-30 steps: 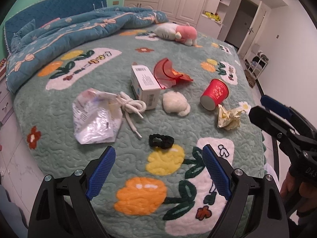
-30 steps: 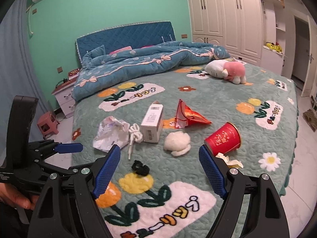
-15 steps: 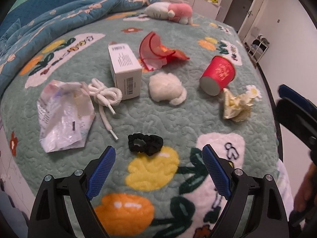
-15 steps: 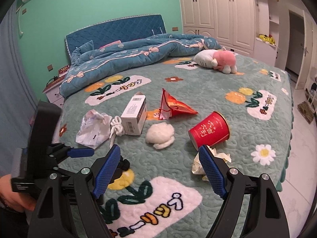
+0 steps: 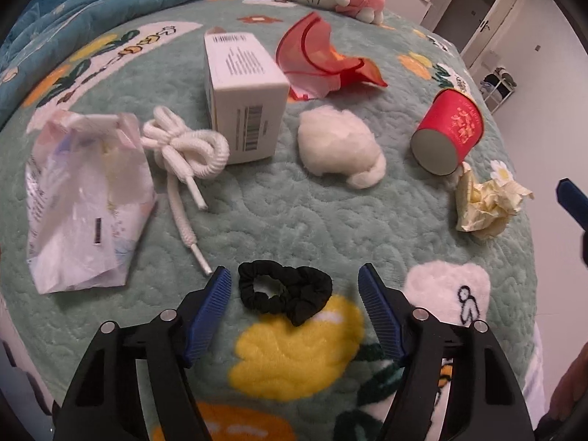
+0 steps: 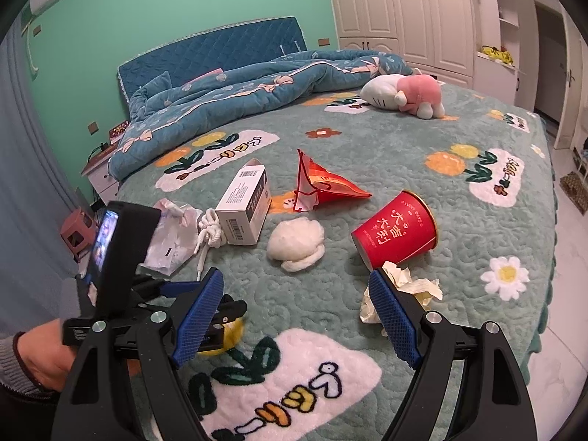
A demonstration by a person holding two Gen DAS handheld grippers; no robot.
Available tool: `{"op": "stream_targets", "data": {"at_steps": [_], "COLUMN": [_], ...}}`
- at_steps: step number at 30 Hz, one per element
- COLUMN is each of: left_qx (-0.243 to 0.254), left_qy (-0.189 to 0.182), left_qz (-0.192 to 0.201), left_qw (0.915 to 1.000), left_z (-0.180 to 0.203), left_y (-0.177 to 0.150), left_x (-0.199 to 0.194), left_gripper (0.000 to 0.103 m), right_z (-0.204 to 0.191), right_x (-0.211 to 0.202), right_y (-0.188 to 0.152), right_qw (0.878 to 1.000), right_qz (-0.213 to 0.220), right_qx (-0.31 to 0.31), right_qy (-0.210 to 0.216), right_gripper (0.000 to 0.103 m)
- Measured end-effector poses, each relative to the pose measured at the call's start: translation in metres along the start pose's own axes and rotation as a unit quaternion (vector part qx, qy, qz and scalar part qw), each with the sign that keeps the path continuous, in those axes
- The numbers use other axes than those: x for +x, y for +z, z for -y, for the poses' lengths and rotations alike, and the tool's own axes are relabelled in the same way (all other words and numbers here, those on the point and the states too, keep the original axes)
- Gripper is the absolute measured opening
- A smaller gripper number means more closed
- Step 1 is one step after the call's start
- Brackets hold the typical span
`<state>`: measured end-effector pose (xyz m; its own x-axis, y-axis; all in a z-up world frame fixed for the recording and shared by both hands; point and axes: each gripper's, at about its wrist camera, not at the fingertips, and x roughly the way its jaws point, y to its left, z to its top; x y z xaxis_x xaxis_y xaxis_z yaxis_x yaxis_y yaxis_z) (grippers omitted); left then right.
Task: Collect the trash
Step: 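Close the left tool on the black scrunchie while the right tool approaches the crumpled paper, then grasp the crumpled yellow paper with the right tool and lift it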
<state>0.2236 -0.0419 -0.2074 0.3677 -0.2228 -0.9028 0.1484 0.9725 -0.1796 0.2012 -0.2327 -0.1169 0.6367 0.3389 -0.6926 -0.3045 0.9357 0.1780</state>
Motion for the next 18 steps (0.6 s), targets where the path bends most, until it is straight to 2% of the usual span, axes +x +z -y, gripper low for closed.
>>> {"op": "stream_targets", "data": {"at_steps": [6,11,13,14,15,18], "left_qx": [0.026,0.054,0.061,0.066,0.069,0.065], "left_qy": [0.025,0.055,0.061,0.067,0.067,0.057], "left_qz": [-0.003,0.0,0.005,0.008,0.009,0.005], "left_qw": [0.9994,0.997,0.9962,0.9956,0.9953,0.9962], "left_z": [0.006,0.013,0.015,0.016,0.016,0.014], "left_y": [-0.002,-0.003,-0.003,-0.003,-0.003,-0.003], "left_x": [0.01,0.014,0.011,0.009,0.008,0.005], "left_gripper": [0.072,0.065,0.044,0.038,0.026,0.022], "right_z": [0.007,0.012,0.013,0.014,0.015,0.018], "right_x": [0.001,0.0,0.0,-0.001,-0.001,-0.003], "right_y": [-0.001,-0.002,-0.003,-0.004,-0.004,-0.005], "right_qw": [1.0,1.0,1.0,1.0,1.0,1.0], "right_qz": [-0.001,0.0,0.0,0.0,-0.001,-0.001], "right_qx": [0.007,0.014,0.013,0.014,0.016,0.017], "right_qy": [-0.004,-0.008,-0.011,-0.012,-0.013,-0.017], "right_gripper": [0.081,0.081,0.081,0.081,0.081,0.081]}}
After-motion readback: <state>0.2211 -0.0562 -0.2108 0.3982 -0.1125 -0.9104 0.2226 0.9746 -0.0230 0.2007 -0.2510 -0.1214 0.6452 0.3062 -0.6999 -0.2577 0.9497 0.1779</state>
